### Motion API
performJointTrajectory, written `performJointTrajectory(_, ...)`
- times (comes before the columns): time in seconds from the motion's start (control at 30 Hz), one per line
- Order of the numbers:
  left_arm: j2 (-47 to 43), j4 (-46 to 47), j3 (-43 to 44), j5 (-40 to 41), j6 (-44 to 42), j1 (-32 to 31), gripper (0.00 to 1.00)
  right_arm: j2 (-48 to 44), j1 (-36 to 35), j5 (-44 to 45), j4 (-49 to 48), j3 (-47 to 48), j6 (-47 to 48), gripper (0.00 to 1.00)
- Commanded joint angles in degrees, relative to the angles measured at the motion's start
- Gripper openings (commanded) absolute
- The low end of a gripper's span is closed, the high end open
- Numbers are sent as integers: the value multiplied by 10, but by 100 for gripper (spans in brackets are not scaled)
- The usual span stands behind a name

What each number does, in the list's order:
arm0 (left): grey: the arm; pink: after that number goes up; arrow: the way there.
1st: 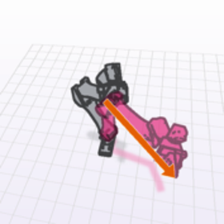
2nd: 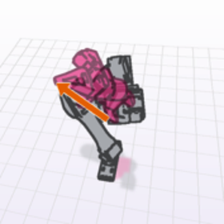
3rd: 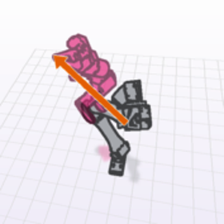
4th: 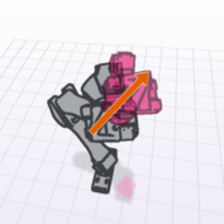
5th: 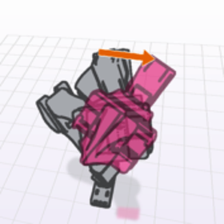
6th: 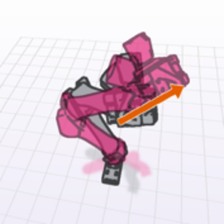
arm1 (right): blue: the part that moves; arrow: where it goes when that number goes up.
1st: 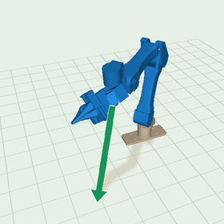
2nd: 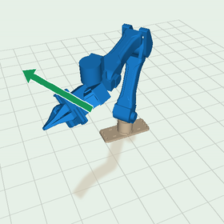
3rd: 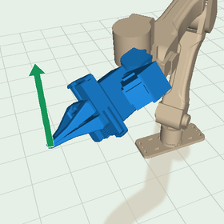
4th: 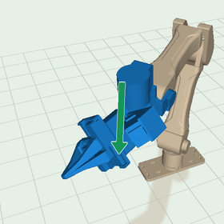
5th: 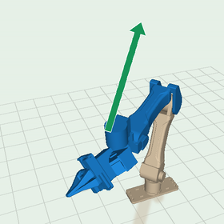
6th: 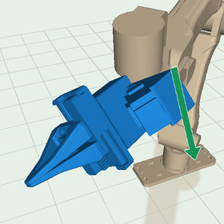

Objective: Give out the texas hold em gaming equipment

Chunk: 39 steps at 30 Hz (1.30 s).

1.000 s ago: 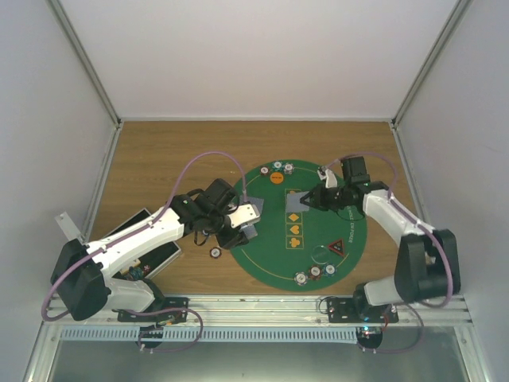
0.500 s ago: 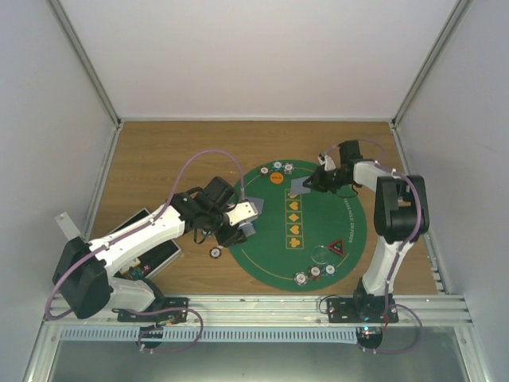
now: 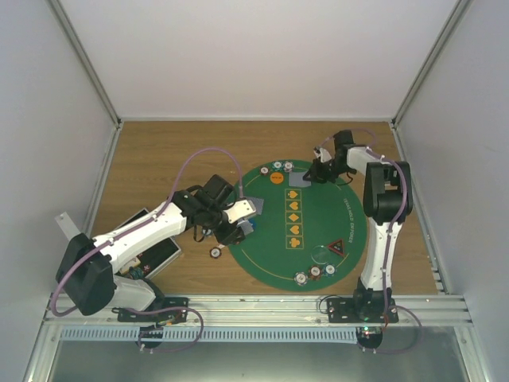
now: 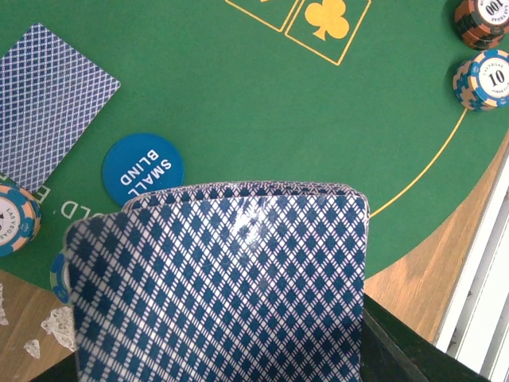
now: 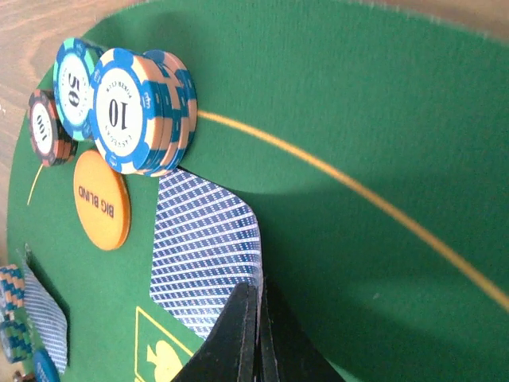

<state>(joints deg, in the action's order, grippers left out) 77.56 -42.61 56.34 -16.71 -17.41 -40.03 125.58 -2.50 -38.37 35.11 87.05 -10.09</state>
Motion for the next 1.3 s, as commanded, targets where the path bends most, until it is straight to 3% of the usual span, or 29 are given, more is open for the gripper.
performJointTrajectory(0.0, 8, 24, 2, -13, -4, 6, 53, 43, 7, 63, 55, 49, 51, 1)
performJointTrajectory(0.23, 13, 24, 3, -16, -5, 7, 53, 57, 7, 91, 85, 80, 84, 8)
performJointTrajectory(0.6, 9, 24, 4, -18, -6, 8, 53, 26, 7, 137, 99, 76, 86, 35)
performJointTrajectory(0.93, 0, 24, 6, -20, -6, 7, 53, -47, 14, 191, 106, 54, 59, 76)
performJointTrajectory(1.07, -6, 25, 6, -34, -4, 7, 53, -129, -1, 149, 89, 1, 30, 85)
performJointTrajectory(1.27, -11, 27, 6, -42, -2, 3, 53, -274, -80, -7, 18, -145, -34, 91)
